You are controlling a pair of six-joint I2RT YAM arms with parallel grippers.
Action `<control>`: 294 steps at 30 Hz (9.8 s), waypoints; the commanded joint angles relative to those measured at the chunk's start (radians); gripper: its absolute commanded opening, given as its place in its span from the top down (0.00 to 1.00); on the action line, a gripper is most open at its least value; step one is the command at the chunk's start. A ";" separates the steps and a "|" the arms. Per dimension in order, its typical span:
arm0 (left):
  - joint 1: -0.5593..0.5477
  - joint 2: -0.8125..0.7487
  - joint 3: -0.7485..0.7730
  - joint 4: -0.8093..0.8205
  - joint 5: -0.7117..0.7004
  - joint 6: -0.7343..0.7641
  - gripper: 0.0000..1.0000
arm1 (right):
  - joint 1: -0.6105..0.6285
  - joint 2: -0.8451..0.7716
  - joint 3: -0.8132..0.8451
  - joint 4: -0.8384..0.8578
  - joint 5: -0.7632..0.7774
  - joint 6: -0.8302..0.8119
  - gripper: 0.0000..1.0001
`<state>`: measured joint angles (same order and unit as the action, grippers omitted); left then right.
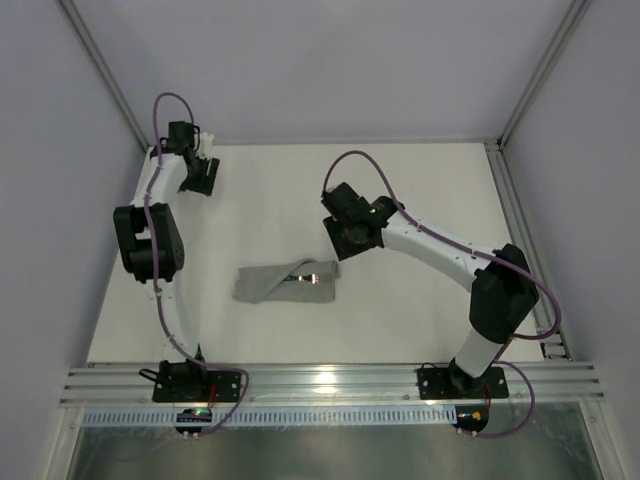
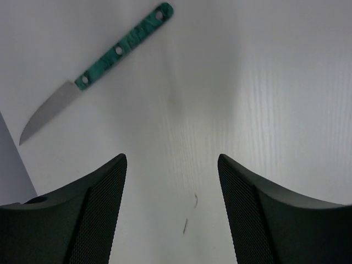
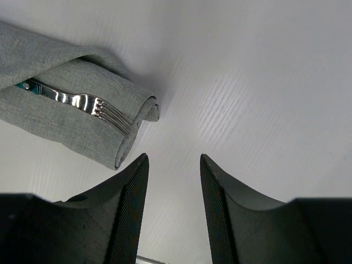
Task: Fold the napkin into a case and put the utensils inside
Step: Pick up the knife from the corner of the board, then pass from the left arm to the right, then pass from the right arm to the left, then pass from the left arm to the right, then insert the knife into the folded napkin.
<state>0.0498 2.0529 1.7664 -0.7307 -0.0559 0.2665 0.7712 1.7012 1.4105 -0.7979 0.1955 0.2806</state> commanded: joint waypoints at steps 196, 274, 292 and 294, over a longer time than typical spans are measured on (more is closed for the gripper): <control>-0.414 -0.576 -0.033 -0.297 0.562 -0.160 1.00 | 0.122 -0.160 0.032 0.704 -0.312 -0.218 0.78; -0.053 -0.527 -0.469 -0.168 0.562 -0.225 0.52 | -0.039 -0.252 -0.206 -0.128 -0.531 -0.998 0.97; -0.110 -0.390 -0.691 -0.013 0.473 -0.162 0.51 | -0.102 0.097 0.016 -0.204 -0.344 -1.107 0.97; -0.110 -0.382 -0.708 0.004 0.472 -0.159 0.53 | -0.102 0.120 0.028 -0.205 -0.341 -1.094 0.97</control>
<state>-0.0555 1.6676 1.0668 -0.7818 0.4217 0.0875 0.6720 1.8046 1.3895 -0.9737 -0.1768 -0.8131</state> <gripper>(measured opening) 0.475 0.251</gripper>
